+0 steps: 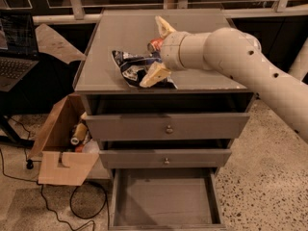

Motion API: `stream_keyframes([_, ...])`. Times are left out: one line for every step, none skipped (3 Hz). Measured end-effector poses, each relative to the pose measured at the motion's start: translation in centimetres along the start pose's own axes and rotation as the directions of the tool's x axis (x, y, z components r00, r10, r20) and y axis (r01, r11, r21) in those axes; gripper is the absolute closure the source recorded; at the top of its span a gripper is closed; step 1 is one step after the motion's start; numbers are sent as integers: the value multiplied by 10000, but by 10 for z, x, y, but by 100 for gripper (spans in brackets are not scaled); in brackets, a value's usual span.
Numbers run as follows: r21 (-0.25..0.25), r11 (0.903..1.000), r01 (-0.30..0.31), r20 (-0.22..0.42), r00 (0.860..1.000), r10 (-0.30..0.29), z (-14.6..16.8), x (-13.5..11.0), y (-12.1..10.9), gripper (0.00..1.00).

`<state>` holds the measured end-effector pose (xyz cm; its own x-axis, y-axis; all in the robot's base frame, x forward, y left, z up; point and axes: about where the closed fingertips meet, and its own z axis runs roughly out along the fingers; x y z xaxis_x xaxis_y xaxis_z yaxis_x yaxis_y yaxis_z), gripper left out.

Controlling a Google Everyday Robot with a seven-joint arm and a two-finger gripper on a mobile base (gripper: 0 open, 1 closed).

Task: Pick blue chip bag from bottom drawer and place on counter

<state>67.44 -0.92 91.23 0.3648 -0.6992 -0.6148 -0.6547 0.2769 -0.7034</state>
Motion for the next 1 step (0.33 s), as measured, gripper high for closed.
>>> stream_keyframes([0,10000,0,0,10000,0,0,0,0,0])
